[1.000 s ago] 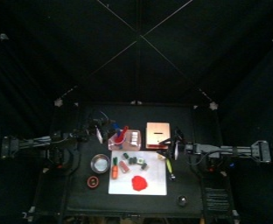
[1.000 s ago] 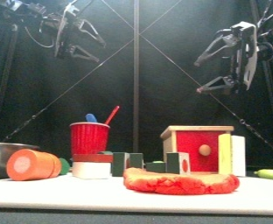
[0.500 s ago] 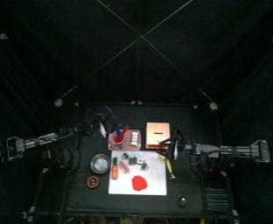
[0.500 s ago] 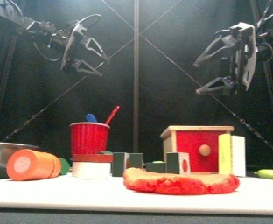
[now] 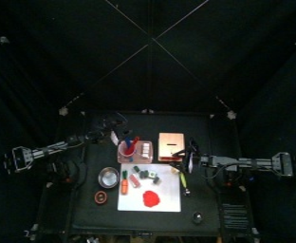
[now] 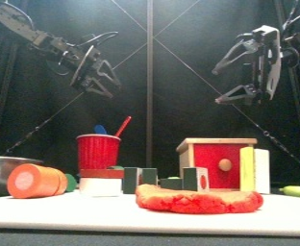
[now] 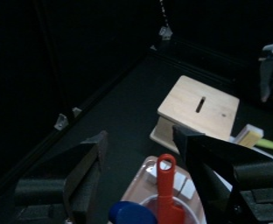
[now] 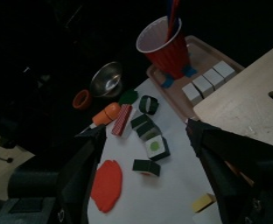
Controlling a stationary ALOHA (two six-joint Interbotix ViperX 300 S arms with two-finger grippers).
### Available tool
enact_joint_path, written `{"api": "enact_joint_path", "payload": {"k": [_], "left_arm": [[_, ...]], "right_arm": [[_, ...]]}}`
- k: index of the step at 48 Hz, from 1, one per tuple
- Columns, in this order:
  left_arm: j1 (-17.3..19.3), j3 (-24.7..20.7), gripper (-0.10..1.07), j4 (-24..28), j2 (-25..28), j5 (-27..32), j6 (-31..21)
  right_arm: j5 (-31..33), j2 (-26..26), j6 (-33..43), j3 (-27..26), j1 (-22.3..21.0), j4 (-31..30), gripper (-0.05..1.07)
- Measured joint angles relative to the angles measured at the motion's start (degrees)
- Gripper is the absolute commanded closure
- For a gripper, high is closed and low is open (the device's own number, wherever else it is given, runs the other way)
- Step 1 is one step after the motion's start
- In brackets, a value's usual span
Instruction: Reorient knife
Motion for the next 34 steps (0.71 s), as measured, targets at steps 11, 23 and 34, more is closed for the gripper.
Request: {"api": "enact_joint_path", "payload": {"k": [11, 23, 34], "left_arm": [[0.79, -0.88, 0.03, 1.41, 1.23, 0.18, 0.00], [1.05, -1.85, 0.03, 5.36, 1.76, 0.26, -0.09], [0.79, -1.32, 0.03, 10.72, 2.29, -1.58, 1.93]], "right_arm": [[0.00, 0.00, 0.09, 0.00, 0.00, 0.18, 0.01], [0.00, 0.00, 0.18, -0.62, 0.00, 0.18, 0.01], [0.00, 0.35, 0.18, -0.62, 0.00, 0.18, 0.01]]}}
